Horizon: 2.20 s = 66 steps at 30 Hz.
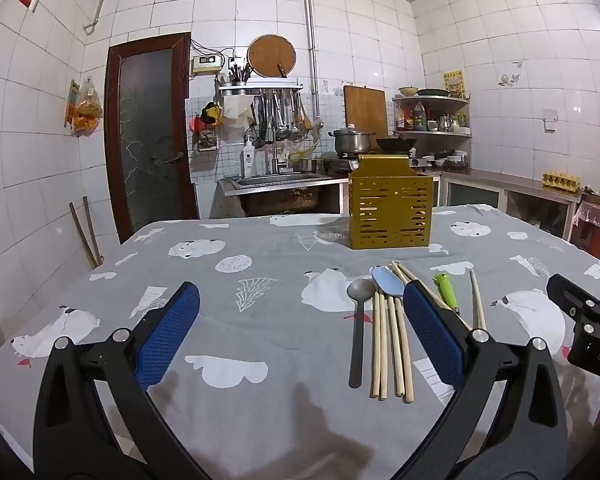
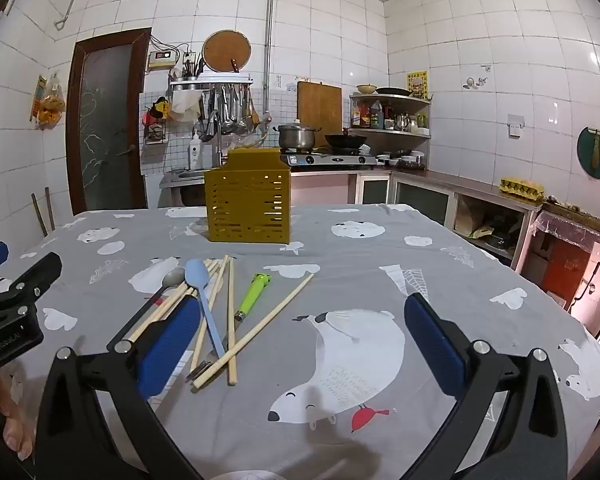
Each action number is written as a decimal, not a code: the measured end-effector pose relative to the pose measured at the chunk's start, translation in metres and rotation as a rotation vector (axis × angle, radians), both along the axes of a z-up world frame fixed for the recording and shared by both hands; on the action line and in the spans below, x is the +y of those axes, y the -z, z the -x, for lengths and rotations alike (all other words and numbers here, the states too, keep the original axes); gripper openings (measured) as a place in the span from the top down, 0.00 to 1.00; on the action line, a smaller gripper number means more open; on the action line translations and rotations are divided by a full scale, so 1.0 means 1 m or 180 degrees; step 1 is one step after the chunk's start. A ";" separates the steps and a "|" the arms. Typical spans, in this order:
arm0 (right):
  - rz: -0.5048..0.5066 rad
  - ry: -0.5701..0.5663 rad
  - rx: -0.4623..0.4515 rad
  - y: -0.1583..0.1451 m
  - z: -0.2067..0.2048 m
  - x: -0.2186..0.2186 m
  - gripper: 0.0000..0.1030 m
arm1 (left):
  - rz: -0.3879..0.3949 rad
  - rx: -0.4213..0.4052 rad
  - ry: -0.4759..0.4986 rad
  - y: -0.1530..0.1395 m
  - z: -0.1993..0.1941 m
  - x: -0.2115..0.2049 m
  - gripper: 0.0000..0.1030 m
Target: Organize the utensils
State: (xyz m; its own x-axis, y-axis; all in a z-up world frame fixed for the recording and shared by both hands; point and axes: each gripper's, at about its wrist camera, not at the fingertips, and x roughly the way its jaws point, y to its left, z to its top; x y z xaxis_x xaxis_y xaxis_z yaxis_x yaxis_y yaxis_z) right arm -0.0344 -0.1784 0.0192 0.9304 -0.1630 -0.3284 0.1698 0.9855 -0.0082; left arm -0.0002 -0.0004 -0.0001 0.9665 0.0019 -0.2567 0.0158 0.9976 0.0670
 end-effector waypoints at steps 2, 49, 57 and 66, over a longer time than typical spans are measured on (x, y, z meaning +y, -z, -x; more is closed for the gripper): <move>0.0001 0.0000 0.0008 0.000 0.000 0.000 0.03 | 0.0001 0.0011 0.0003 0.000 0.000 0.000 0.04; -0.0001 0.0044 -0.0088 -0.009 0.006 -0.003 0.03 | 0.0008 0.0024 0.0051 -0.001 0.002 0.001 0.04; 0.0001 0.0045 -0.0092 -0.008 0.007 -0.002 0.03 | 0.0002 0.0031 0.0057 0.000 0.002 0.001 0.04; -0.0009 0.0051 -0.0099 -0.007 0.007 -0.002 0.03 | 0.0000 0.0033 0.0059 0.000 0.001 0.000 0.05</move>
